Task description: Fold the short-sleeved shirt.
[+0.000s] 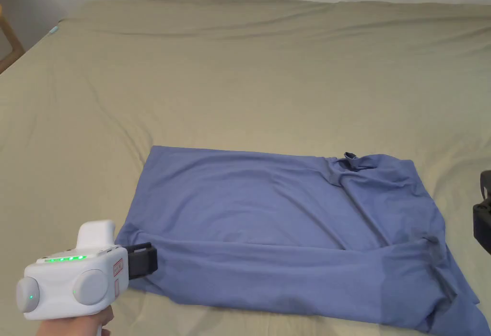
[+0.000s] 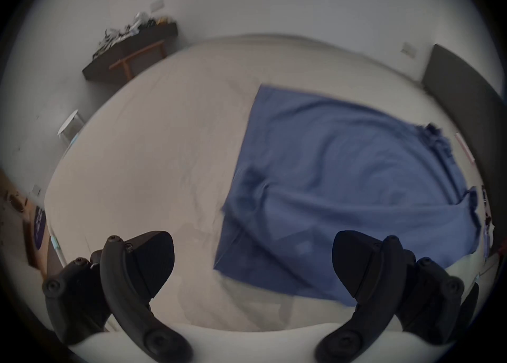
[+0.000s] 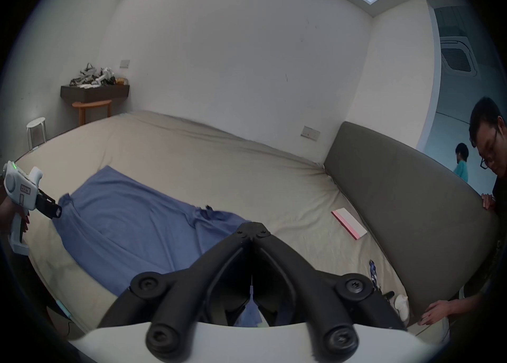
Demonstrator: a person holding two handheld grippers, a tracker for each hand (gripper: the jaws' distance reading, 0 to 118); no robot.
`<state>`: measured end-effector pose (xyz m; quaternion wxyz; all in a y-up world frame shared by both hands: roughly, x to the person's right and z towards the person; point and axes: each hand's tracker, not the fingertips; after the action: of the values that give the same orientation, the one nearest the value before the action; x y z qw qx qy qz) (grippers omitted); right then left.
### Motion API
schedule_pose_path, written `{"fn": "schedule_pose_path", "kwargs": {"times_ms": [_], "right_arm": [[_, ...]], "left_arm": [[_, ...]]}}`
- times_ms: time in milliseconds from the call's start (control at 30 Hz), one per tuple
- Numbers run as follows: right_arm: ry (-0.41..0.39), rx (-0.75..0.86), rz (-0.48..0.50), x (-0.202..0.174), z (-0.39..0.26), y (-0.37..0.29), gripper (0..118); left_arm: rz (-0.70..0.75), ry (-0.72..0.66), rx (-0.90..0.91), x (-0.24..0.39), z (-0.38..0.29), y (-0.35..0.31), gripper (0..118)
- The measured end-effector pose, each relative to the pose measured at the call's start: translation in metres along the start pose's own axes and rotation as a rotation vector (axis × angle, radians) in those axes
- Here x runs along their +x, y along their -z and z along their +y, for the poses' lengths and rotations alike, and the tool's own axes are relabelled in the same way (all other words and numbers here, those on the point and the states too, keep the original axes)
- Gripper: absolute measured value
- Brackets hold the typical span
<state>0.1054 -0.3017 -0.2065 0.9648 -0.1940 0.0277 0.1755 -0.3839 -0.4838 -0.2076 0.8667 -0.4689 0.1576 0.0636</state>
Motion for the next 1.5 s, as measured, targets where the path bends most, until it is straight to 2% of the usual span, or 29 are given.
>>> {"fn": "schedule_pose_path", "kwargs": {"times_ms": [67, 167, 233, 267, 300, 333, 367, 400, 433, 467, 500, 533, 567, 700, 800, 833, 867, 900, 967, 1033, 1067, 1100, 1133, 1233, 1400, 1500], "right_arm": [[0.006, -0.028, -0.006, 0.003, -0.006, 0.0, 2], [0.006, -0.06, -0.027, 0.007, -0.015, 0.002, 2], [0.005, -0.094, -0.039, 0.012, -0.021, 0.004, 2], [0.01, -0.117, -0.04, 0.015, -0.024, 0.006, 2], [0.022, -0.15, -0.034, 0.017, -0.028, 0.011, 2], [0.042, -0.189, -0.02, 0.021, -0.035, 0.016, 2], [0.058, -0.222, -0.006, 0.023, -0.041, 0.023, 2], [0.065, -0.28, 0.014, 0.024, -0.05, 0.032, 3], [0.068, -0.336, 0.037, 0.023, -0.059, 0.043, 10], [0.066, -0.398, 0.048, 0.023, -0.071, 0.053, 28], [0.074, -0.466, 0.073, 0.02, -0.086, 0.066, 60], [0.078, -0.539, 0.08, 0.017, -0.102, 0.078, 100], [0.101, -0.592, 0.113, 0.012, -0.117, 0.089, 110], [0.198, -0.76, 0.107, 0.0, -0.17, 0.123, 110], [0.233, -0.773, 0.098, -0.008, -0.182, 0.13, 110], [0.249, -0.774, 0.098, -0.011, -0.178, 0.131, 106], [0.255, -0.774, 0.097, -0.01, -0.174, 0.127, 99], [0.255, -0.773, 0.1, -0.012, -0.17, 0.128, 85], [0.26, -0.751, 0.173, -0.022, -0.164, 0.127, 28], [0.289, -0.732, 0.266, -0.029, -0.156, 0.122, 12], [0.296, -0.736, 0.261, -0.034, -0.154, 0.123, 12], [0.221, -0.752, 0.186, -0.037, -0.154, 0.125, 12], [0.213, -0.744, 0.22, -0.037, -0.149, 0.122, 11], [0.275, -0.745, 0.235, -0.022, -0.141, 0.11, 11], [0.272, -0.727, 0.268, 0.009, -0.121, 0.081, 11], [0.264, -0.758, 0.294, 0.014, -0.112, 0.061, 11]], "left_arm": [[0.018, 0.001, -0.035, -0.001, -0.005, 0.017, 113], [0.01, 0.016, -0.053, 0.002, -0.011, 0.03, 96], [0.01, -0.003, -0.035, 0.005, -0.009, 0.028, 92], [0.0, 0.012, -0.036, 0.009, -0.008, 0.021, 84], [-0.025, 0.043, -0.029, 0.012, -0.007, 0.018, 73], [-0.011, 0.103, -0.007, 0.018, -0.007, 0.014, 51], [-0.033, 0.15, 0.01, 0.023, -0.006, 0.011, 23], [-0.034, 0.178, 0.026, 0.028, -0.006, 0.007, 6], [-0.007, 0.194, 0.037, 0.034, -0.007, 0.004, 6], [0.031, 0.209, 0.035, 0.034, -0.007, 0.001, 6], [0.018, 0.186, 0.057, 0.033, -0.009, -0.004, 6], [0.02, 0.162, 0.083, 0.033, -0.008, -0.011, 6], [0.016, 0.15, 0.09, 0.032, -0.009, -0.017, 6], [0.01, 0.132, 0.119, 0.029, -0.01, -0.032, 6], [0.014, 0.151, 0.126, 0.029, -0.009, -0.033, 6], [0.015, 0.157, 0.122, 0.029, -0.008, -0.031, 6], [0.018, 0.159, 0.119, 0.029, -0.008, -0.03, 6], [0.018, 0.16, 0.111, 0.029, -0.009, -0.028, 6], [0.02, 0.162, 0.106, 0.03, -0.01, -0.023, 6], [0.023, 0.174, 0.103, 0.032, -0.012, -0.022, 6], [0.025, 0.18, 0.102, 0.033, -0.01, -0.021, 6], [0.03, 0.189, 0.101, 0.033, -0.01, -0.021, 6], [0.027, 0.194, 0.099, 0.033, -0.009, -0.022, 6], [0.013, 0.196, 0.097, 0.027, -0.004, -0.032, 6], [-0.014, 0.232, 0.07, 0.02, -0.003, -0.053, 6], [-0.011, 0.253, 0.039, 0.017, -0.012, -0.065, 6]]}}
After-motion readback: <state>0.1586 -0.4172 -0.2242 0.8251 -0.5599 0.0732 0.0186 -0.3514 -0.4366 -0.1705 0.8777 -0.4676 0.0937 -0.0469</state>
